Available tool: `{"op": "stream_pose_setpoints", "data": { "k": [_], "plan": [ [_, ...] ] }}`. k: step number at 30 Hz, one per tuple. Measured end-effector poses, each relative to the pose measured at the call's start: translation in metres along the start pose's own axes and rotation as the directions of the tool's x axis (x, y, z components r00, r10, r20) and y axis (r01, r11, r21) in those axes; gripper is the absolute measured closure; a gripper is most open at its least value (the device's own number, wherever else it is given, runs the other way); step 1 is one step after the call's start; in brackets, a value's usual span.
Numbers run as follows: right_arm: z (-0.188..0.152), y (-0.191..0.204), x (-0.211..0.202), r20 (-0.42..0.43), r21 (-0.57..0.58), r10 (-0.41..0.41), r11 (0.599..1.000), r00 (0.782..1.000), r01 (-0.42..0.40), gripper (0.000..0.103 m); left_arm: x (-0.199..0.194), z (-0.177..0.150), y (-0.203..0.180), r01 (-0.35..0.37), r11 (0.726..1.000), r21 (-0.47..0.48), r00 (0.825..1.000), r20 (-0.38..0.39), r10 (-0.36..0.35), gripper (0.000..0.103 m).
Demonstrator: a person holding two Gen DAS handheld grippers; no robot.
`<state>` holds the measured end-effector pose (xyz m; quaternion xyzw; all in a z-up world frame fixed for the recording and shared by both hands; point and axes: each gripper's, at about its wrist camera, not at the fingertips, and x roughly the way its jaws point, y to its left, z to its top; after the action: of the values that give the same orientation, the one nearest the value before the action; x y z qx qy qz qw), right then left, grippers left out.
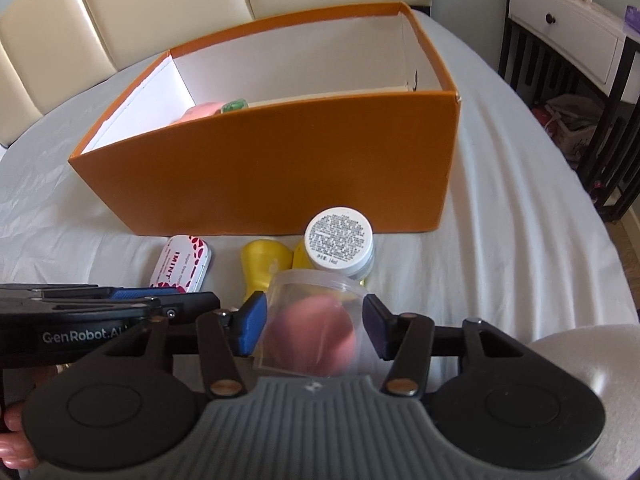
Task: Organize rigid objects
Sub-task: 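Withdraw both tools and move the right tool to the clear cup with pink sponge, then grasp the clear sponge cup with the right tool while the left tool grasps the gold metal compact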
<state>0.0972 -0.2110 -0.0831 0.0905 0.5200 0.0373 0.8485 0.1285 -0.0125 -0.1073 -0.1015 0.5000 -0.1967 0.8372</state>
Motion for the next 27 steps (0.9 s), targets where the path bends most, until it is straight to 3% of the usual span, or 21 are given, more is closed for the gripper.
{"op": "stream_pose_setpoints", "data": {
  "k": [11, 14, 22, 27],
  "plan": [
    [0.004, 0.002, 0.009, -0.071, -0.019, 0.025, 0.999, 0.997, -0.026, 0.044, 0.003, -0.002, -0.001, -0.061, 0.998, 0.020, 0.998, -0.031, 0.062, 0.053],
    [0.004, 0.002, 0.010, -0.080, -0.018, 0.037, 0.999, 0.996, -0.039, 0.044, -0.001, -0.002, -0.005, -0.114, 0.992, 0.050, 0.992, -0.042, 0.116, 0.043],
    [-0.009, 0.021, -0.008, 0.001, -0.117, 0.081, 0.990, 0.997, -0.081, 0.045, -0.034, -0.002, 0.000, -0.215, 0.973, 0.088, 0.976, -0.026, 0.218, 0.018],
    [-0.014, 0.037, -0.011, 0.001, -0.158, 0.126, 0.980, 0.992, -0.124, 0.045, -0.048, -0.005, 0.020, -0.326, 0.945, 0.030, 0.941, -0.088, 0.327, 0.014]
  ]
}}
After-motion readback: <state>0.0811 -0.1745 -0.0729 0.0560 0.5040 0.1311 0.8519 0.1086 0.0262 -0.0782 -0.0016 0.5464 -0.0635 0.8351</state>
